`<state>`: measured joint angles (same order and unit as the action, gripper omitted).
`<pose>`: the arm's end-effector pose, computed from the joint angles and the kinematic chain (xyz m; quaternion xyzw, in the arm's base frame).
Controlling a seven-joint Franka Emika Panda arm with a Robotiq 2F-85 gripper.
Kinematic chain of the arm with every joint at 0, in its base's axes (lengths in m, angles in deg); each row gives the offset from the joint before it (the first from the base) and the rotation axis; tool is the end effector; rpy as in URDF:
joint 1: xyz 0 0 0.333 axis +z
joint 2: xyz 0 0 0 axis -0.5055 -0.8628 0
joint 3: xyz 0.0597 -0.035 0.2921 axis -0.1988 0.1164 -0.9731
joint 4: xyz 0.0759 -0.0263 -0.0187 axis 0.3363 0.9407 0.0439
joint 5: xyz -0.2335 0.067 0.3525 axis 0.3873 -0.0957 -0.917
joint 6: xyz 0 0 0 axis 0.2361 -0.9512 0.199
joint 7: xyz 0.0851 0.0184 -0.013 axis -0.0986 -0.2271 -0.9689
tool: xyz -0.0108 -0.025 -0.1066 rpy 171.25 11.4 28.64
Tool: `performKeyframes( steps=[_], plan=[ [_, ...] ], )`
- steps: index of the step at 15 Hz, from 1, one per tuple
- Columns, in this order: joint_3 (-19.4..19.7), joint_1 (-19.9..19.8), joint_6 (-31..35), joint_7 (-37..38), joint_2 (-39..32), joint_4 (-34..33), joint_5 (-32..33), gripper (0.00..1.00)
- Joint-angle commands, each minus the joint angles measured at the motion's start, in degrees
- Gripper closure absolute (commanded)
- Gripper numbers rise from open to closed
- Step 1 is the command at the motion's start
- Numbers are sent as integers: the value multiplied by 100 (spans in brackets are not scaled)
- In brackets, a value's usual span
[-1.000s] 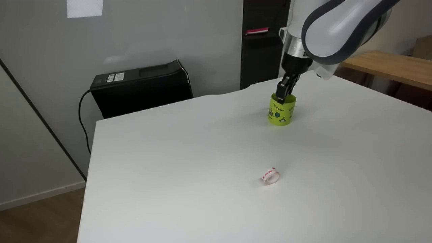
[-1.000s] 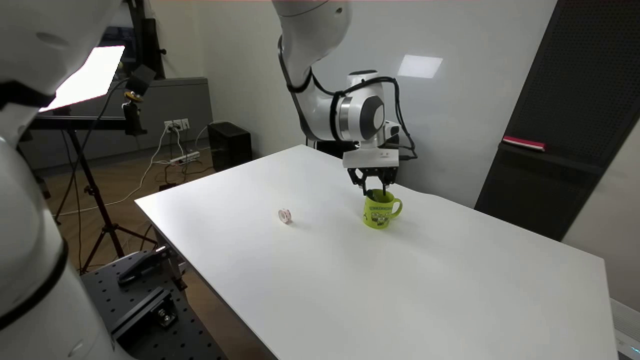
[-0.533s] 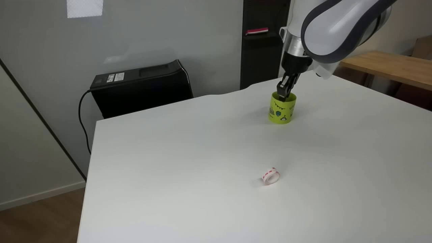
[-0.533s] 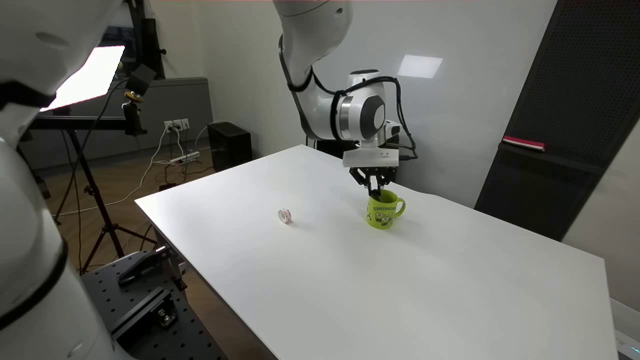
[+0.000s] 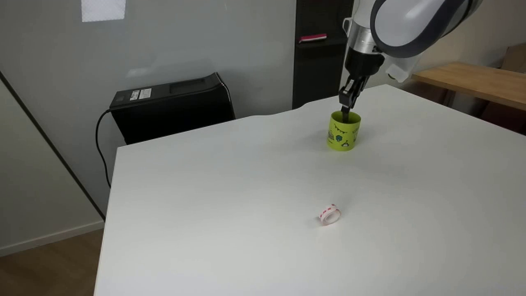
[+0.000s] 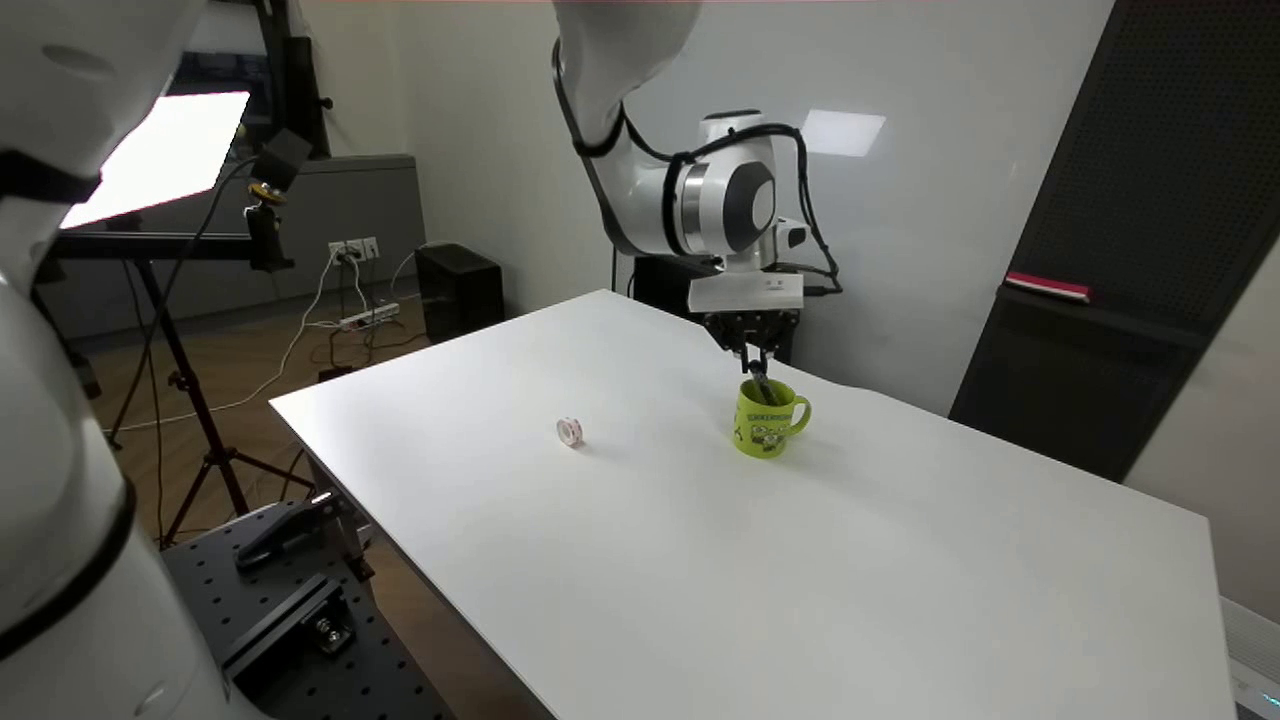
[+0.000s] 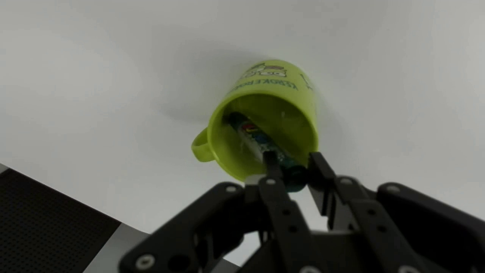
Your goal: Take the marker out of the mug and put it on the table
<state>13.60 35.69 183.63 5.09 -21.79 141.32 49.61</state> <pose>0.6843 0.0412 0.1774 0.9640 0.2232 0.1174 0.0847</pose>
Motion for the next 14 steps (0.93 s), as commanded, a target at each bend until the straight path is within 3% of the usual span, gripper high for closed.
performKeyframes(
  steps=[1, 5, 8, 11, 14],
  plan=[
    [-111, -100, -174, 99, 731, 497, -28, 96],
    [-245, -159, -143, 43, 1413, 1033, -106, 96],
    [-330, -25, 236, 82, 1828, 1531, 58, 96],
    [-405, 177, 773, 165, 1986, 1957, 335, 96],
    [-752, 129, 841, -82, 1937, 2156, -25, 96]
  ],
)
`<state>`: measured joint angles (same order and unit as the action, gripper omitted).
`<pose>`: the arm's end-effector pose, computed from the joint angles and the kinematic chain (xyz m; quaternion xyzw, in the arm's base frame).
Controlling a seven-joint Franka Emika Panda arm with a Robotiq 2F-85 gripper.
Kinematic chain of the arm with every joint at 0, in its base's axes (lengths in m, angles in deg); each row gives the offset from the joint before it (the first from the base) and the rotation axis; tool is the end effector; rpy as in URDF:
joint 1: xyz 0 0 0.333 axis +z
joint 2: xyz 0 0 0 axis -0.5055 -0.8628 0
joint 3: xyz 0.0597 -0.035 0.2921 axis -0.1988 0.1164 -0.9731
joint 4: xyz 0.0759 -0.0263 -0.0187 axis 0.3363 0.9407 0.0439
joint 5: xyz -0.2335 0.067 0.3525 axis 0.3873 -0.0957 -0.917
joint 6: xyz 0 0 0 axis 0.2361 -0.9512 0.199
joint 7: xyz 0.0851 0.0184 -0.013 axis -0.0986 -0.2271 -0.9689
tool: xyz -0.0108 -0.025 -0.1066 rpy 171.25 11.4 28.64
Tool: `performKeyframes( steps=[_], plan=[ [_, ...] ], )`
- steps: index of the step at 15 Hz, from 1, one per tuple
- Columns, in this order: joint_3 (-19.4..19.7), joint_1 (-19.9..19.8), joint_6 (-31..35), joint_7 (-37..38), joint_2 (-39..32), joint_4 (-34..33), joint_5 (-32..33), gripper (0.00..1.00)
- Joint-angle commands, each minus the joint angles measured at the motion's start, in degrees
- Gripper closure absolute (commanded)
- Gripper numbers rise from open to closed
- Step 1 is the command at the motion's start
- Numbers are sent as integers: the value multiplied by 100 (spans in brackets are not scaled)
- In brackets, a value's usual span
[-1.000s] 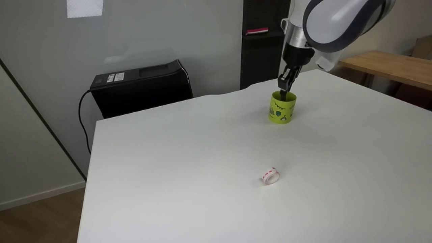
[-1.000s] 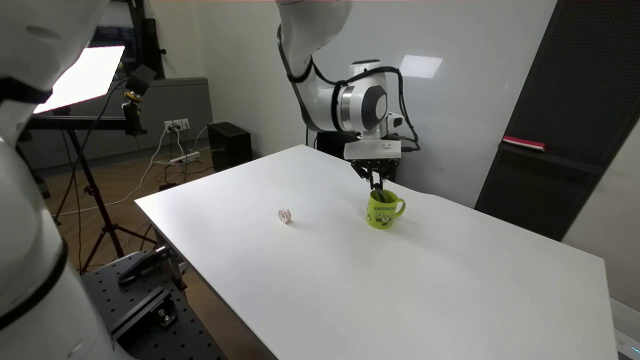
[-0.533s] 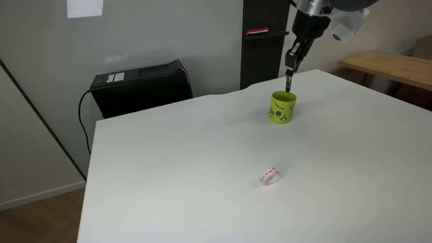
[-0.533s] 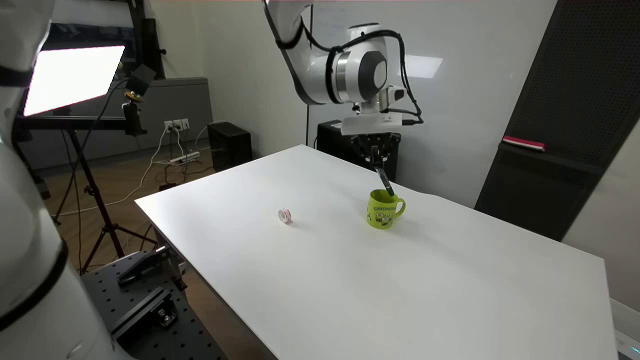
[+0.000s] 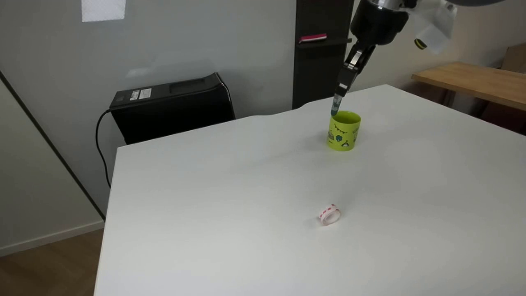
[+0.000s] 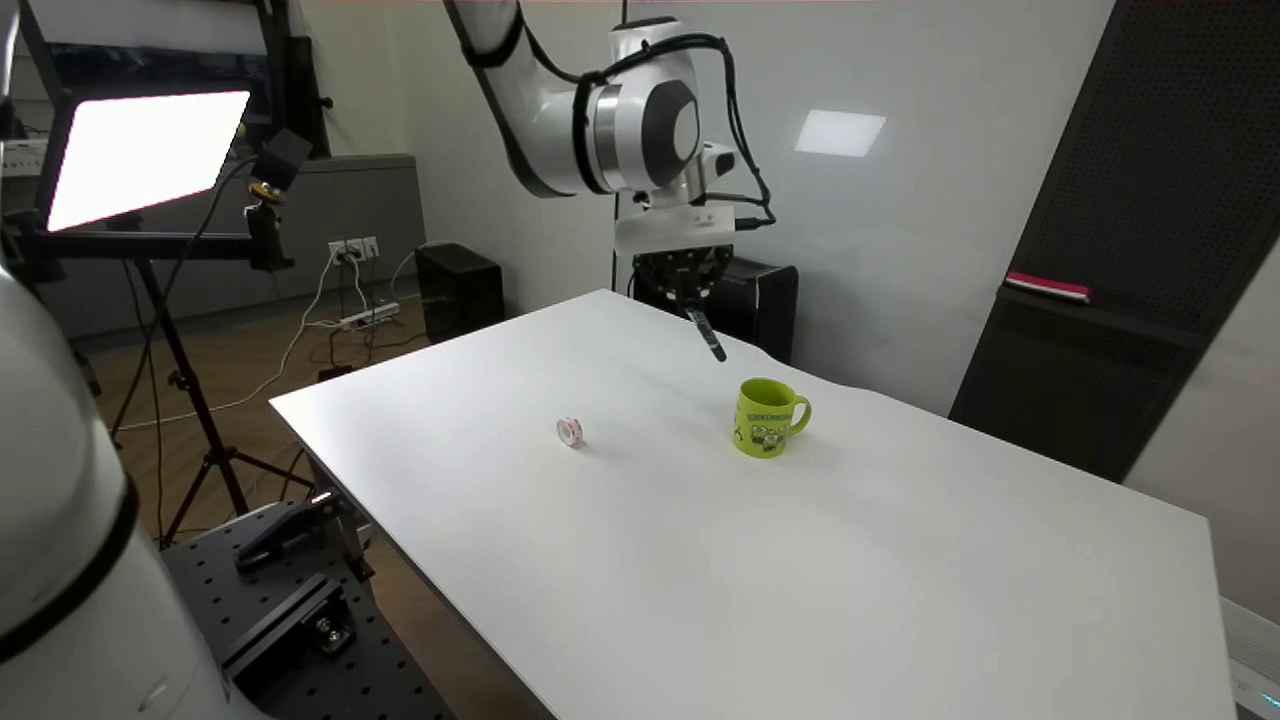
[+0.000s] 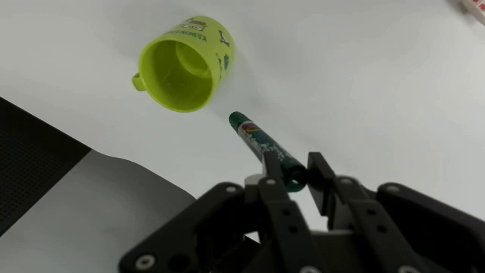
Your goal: Take the marker out of the mug and put it on the table
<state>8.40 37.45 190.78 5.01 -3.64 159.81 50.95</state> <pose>0.6081 0.1158 0.2540 0.9388 0.2865 0.1821 0.0589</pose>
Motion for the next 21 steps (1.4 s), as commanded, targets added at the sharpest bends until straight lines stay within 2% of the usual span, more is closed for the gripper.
performKeyframes(
  steps=[1, 3, 6, 11, 15, 17, 21],
  plan=[
    [-333, -82, 127, -132, 90, 343, -250, 96],
    [-333, -68, 257, -71, 20, 396, -219, 96],
    [208, 285, 673, 471, -131, 427, 547, 96],
    [776, 614, 1110, 662, -608, 324, 1054, 96],
    [1187, 1032, 1512, 692, -989, 239, 1184, 96],
    [1536, 1416, 1776, 795, -1156, 201, 1224, 96],
    [1846, 1898, 2132, 771, -1411, 177, 996, 96]
  ],
)
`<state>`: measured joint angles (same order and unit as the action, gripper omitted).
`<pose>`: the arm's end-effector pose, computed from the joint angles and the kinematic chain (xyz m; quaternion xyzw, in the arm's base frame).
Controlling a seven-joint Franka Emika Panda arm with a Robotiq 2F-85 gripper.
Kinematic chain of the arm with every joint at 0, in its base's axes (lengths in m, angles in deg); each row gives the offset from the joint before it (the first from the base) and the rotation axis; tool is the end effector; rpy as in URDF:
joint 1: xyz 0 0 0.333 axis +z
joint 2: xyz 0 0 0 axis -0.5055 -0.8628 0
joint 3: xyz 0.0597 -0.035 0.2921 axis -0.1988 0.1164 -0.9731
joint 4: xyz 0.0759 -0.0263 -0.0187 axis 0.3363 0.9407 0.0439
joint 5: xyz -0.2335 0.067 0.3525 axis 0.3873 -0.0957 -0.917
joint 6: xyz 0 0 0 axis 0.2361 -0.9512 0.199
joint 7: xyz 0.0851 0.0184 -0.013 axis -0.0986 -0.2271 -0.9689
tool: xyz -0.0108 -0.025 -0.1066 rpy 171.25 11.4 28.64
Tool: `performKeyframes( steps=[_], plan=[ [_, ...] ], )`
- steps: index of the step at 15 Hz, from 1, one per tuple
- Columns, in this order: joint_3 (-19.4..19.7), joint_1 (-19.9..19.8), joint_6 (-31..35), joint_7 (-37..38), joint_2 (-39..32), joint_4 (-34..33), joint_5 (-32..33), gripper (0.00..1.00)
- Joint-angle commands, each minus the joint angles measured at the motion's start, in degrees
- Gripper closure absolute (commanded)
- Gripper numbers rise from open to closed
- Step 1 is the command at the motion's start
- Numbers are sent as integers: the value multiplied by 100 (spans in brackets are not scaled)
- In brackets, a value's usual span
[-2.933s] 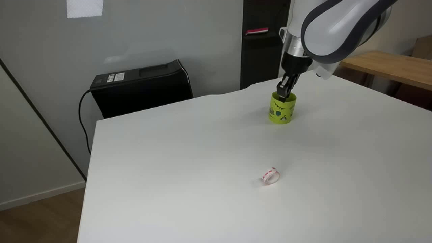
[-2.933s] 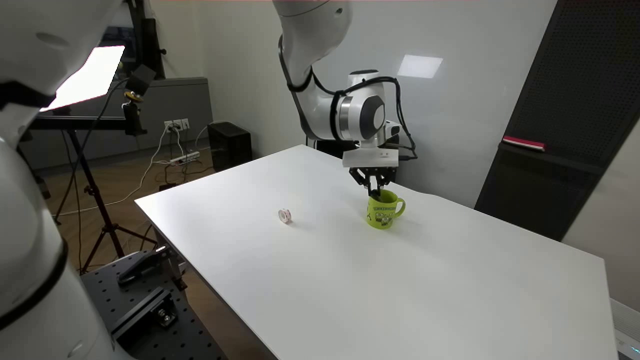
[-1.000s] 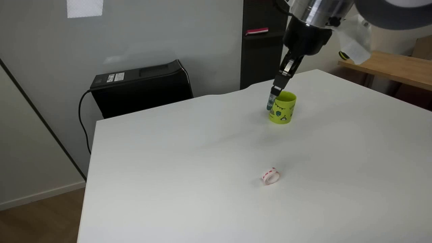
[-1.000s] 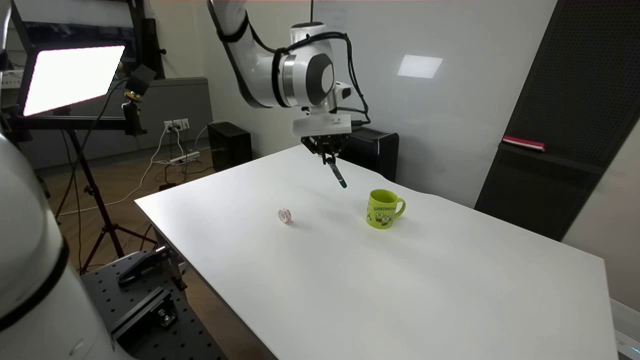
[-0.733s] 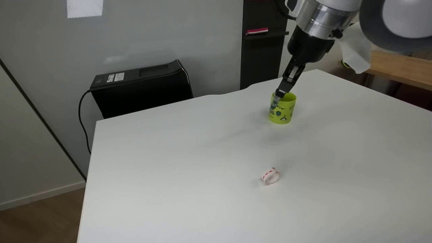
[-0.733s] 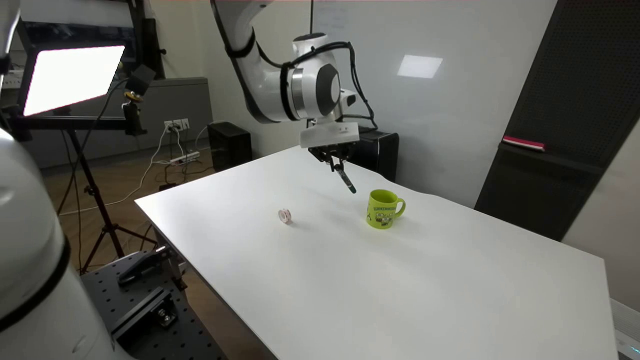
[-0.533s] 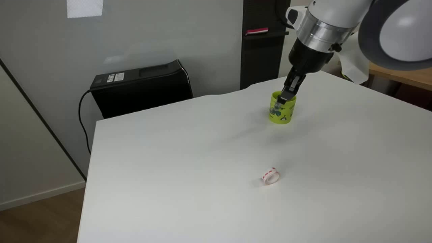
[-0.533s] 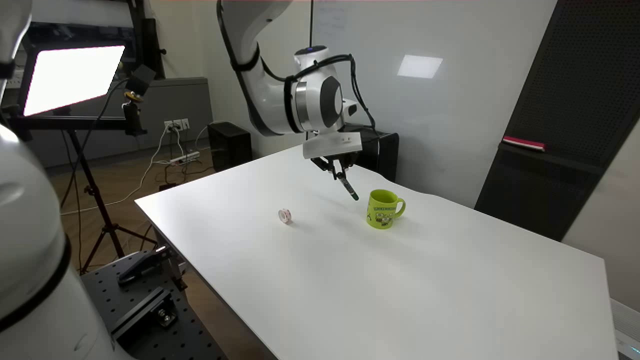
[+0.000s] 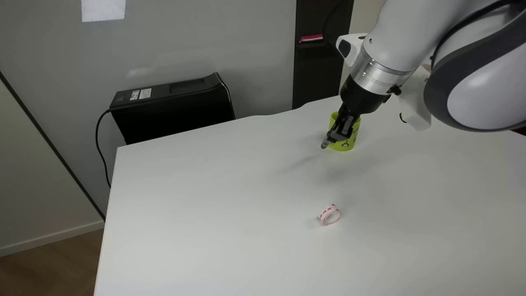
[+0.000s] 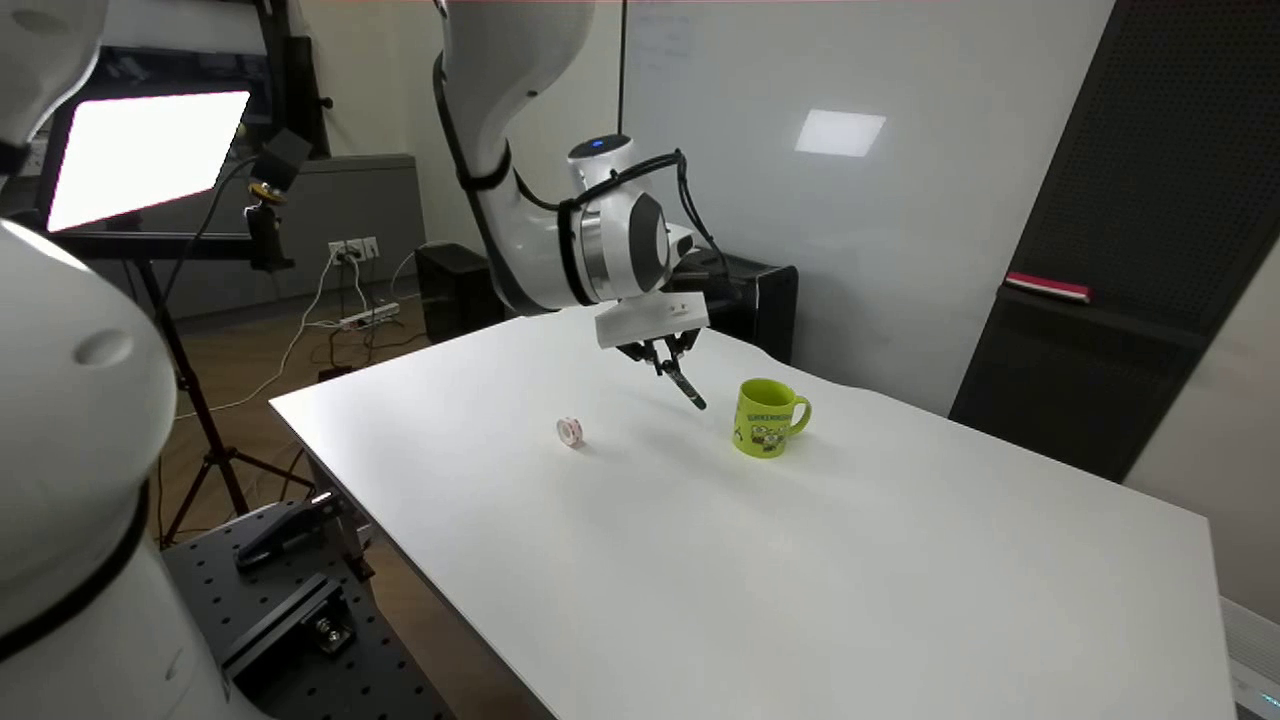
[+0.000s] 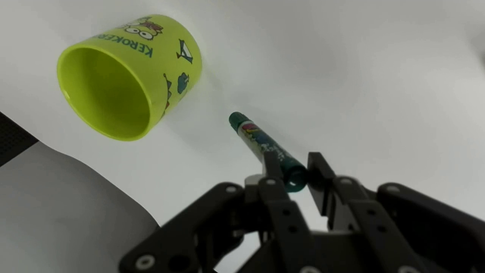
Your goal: Take the marker out of the mug and put it on the table
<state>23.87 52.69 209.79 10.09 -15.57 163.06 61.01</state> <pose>0.5735 0.1288 0.1454 0.9044 0.3615 0.2087 0.0887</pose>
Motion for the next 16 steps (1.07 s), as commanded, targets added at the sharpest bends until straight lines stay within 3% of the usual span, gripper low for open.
performKeyframes(
  steps=[1, 10, 11, 13, 16],
  plan=[
    [383, 493, 309, 285, -277, -158, -49, 96],
    [372, 651, 541, 219, -647, -202, -513, 96],
    [338, 621, 517, 204, -663, -208, -558, 59],
    [295, 577, 486, 186, -655, -211, -620, 53],
    [186, 479, 426, 17, -613, -194, -924, 29]
  ],
)
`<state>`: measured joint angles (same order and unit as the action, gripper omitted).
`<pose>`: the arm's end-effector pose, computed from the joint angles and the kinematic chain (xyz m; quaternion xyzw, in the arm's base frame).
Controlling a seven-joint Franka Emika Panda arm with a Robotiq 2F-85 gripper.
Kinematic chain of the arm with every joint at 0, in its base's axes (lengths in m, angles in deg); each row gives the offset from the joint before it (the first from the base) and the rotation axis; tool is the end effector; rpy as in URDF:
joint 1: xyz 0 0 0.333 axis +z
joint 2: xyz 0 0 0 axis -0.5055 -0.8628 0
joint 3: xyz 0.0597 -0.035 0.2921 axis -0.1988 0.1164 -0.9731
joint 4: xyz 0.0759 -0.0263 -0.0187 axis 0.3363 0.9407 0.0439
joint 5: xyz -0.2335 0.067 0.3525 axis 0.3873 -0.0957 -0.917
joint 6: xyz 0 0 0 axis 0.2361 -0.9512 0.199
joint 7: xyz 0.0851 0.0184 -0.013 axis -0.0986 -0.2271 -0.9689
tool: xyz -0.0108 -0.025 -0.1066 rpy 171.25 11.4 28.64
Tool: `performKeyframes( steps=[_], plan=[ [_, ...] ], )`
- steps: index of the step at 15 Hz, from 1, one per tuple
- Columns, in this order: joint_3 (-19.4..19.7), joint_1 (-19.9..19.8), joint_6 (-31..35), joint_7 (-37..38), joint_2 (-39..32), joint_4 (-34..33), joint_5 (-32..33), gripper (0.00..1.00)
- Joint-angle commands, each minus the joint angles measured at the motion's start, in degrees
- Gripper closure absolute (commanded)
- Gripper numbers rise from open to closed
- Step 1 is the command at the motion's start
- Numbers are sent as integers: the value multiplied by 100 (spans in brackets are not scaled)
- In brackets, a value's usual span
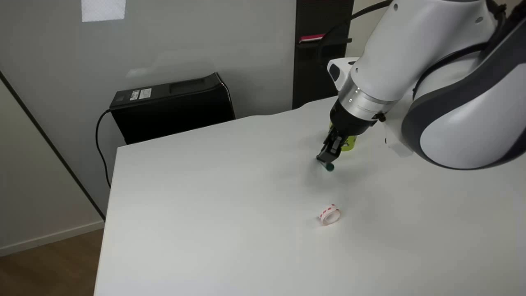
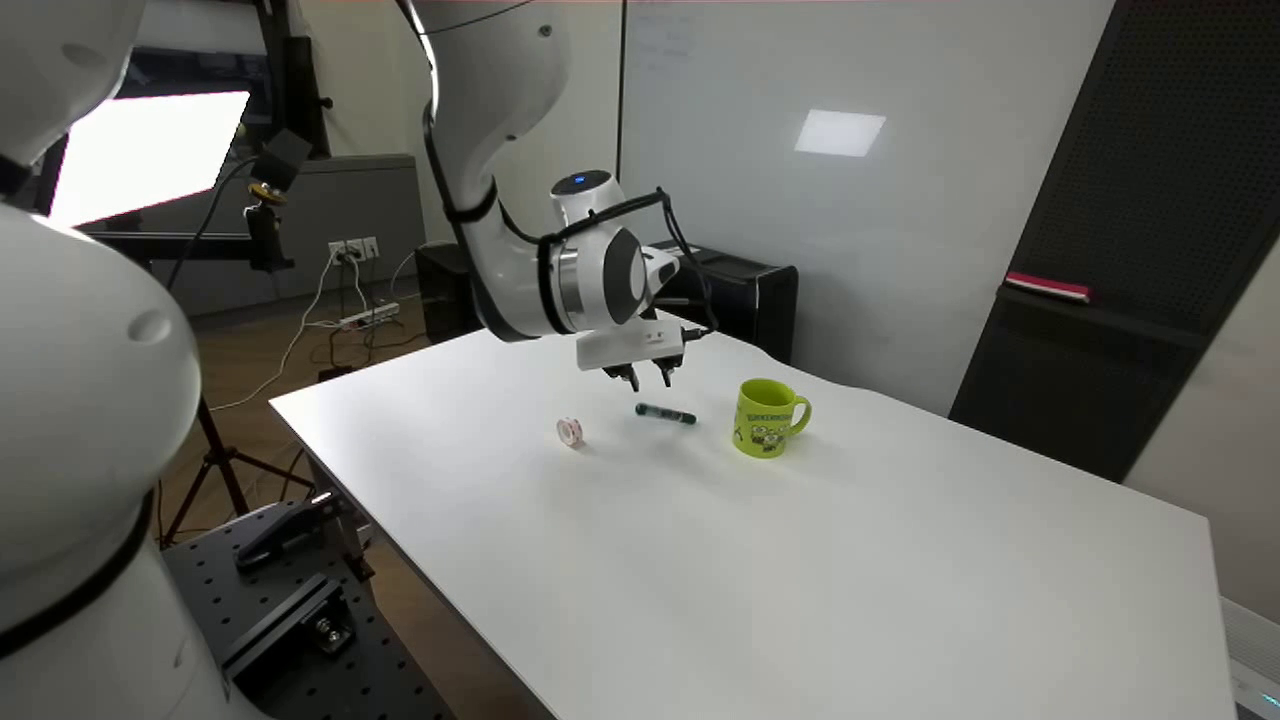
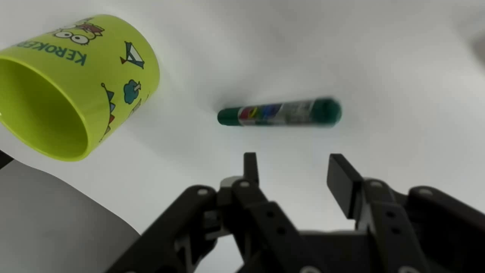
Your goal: Take the marker out of the mug and put it on the table
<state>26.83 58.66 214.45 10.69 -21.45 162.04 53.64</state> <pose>0.5652 0.1471 0.1089 0.9127 0.3381 0.2157 0.0782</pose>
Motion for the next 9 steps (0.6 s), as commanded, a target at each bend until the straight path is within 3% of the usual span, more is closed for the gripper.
performKeyframes(
  steps=[1, 4, 9],
  plan=[
    [-158, -166, -84, -46, 0, -92, -242, 23],
    [-113, -152, -458, 121, 149, -97, -471, 1],
    [30, -160, -1435, 790, 559, -147, -840, 0]
  ],
)
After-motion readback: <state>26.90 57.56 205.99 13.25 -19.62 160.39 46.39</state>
